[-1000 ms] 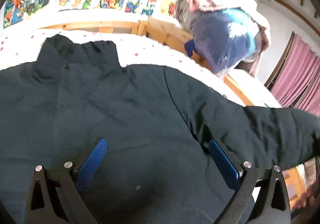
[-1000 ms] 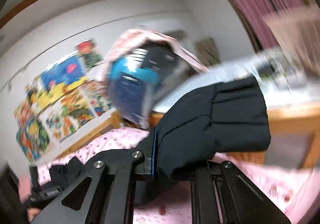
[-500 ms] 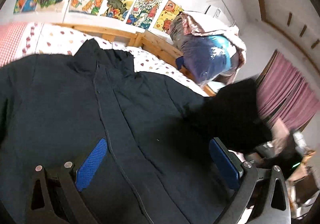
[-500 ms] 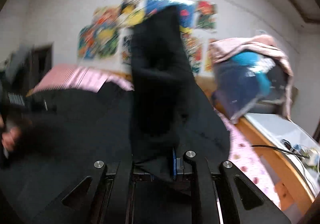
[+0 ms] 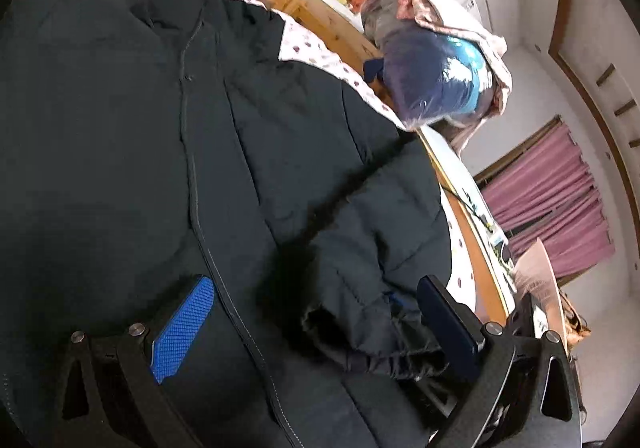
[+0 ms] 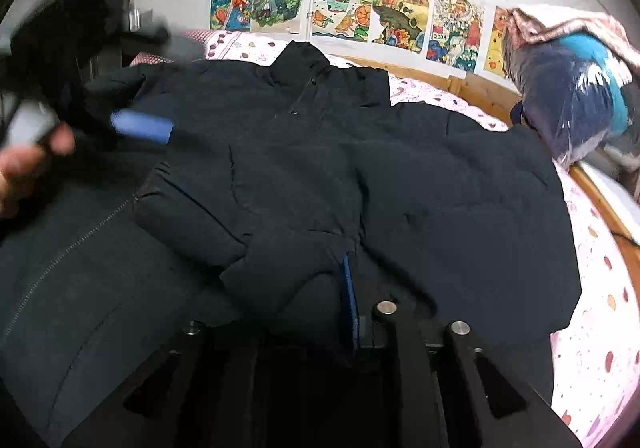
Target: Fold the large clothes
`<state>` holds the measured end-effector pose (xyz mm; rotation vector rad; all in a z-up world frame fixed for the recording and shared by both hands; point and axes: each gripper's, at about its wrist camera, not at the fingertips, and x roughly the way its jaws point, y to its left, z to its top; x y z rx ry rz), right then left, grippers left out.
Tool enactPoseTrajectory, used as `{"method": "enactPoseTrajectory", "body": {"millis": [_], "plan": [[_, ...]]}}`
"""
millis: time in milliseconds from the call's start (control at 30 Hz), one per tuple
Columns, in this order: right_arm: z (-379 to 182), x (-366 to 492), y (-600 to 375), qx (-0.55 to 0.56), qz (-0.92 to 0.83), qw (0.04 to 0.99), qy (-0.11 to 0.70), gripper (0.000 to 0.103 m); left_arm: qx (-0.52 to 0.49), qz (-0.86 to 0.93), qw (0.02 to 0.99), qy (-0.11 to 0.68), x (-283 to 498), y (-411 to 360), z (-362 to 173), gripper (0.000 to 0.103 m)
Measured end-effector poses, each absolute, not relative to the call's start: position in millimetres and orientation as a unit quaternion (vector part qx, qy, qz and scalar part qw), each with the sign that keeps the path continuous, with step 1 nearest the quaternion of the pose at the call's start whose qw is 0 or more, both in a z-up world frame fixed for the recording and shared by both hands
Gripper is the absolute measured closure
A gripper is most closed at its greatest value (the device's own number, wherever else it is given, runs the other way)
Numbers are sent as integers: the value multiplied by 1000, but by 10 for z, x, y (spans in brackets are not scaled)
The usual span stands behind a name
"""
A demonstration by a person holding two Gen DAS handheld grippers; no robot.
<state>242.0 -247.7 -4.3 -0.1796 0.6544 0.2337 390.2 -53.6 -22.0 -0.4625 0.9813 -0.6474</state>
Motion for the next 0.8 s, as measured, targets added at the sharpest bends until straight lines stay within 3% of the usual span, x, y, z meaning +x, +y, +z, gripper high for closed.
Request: {"method": "enactPoseTrajectory", "body": {"millis": [100, 167, 200, 267, 333, 567, 633, 800], "plan": [[-107, 2309, -2515, -65, 122, 936, 323, 84, -216, -322, 800, 458, 3887, -592, -222, 17], [-153, 2250, -2494, -59, 122, 936, 324, 83, -213, -329, 793, 466, 3903, -626, -239, 42], [-170, 2217, -2474, -60, 120, 937, 324, 83, -206, -328, 793, 470, 3908, -657, -246, 48], [-212, 2227, -2531, -60, 116, 937, 324, 81, -184, -320, 795, 482, 3913, -742, -258, 80], [-209, 2174, -2511, -59, 113, 937, 324, 77, -164, -303, 807, 480, 3888, -775, -244, 92], [-122, 2482, -2620, -49, 117, 936, 329, 44, -138, -292, 852, 411, 3726, -753, 156, 98], [-80, 2479, -2629, -45, 118, 937, 326, 31, -124, -287, 869, 384, 3690, -694, 362, 98], [91, 2450, -2731, -15, 134, 944, 303, 30, -96, -260, 897, 345, 3681, -427, 746, 98]]}}
